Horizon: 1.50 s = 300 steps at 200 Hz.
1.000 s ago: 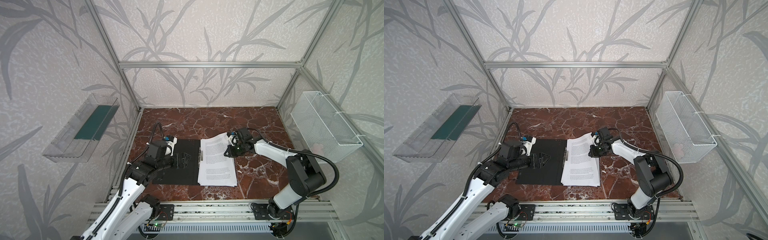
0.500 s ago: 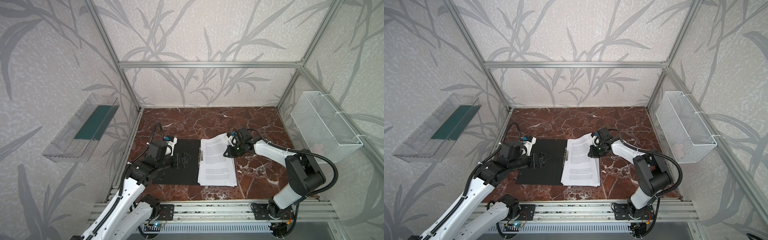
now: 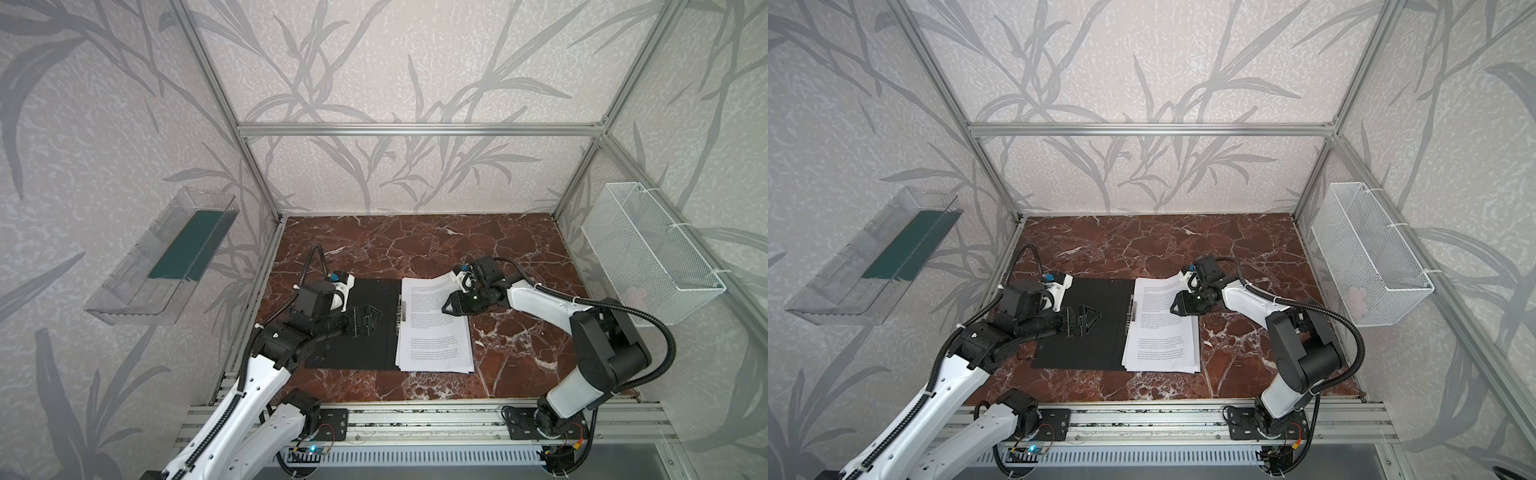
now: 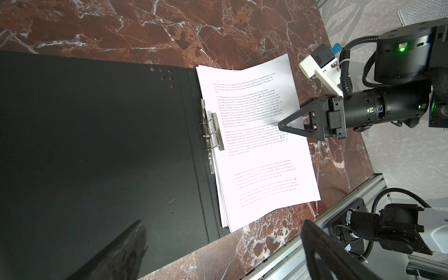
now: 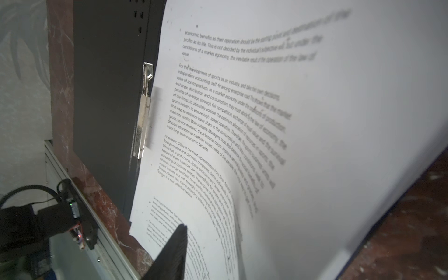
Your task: Put the files into the folder
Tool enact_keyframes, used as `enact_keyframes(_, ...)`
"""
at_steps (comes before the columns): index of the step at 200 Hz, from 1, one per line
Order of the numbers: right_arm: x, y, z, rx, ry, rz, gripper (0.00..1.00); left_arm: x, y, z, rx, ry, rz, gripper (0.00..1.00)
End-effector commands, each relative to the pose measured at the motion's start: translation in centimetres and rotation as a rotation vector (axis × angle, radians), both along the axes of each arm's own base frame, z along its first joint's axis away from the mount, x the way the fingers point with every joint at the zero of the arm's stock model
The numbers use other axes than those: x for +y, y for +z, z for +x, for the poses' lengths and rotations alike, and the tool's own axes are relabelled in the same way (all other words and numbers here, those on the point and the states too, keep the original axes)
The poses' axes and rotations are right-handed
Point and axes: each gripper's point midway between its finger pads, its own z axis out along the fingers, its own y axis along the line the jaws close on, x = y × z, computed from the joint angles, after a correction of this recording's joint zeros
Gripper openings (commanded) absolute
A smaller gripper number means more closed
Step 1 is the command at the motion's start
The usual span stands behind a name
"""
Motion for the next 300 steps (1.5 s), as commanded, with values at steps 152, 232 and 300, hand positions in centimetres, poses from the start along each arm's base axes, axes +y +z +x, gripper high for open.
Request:
enact_keyframes(152,-6.0,-1.9,1.9,-0.029,-0.346,0.025,0.99,-9.0,-12.3,5.7,0.27,-0.088,0.035,0.99)
enact_keyframes(232,-5.2,-3.6,2.3,0.03,-0.354,0.058,0.99,-11.5,-15.5,5.8,0.354,-0.144,0.054,0.99)
enact_keyframes(300,-6.6,-2.6,4.5,0.006,-0.425,0.145,0.99,-15.9,-15.4,6.2,0.35,-0.189,-0.04,0.99)
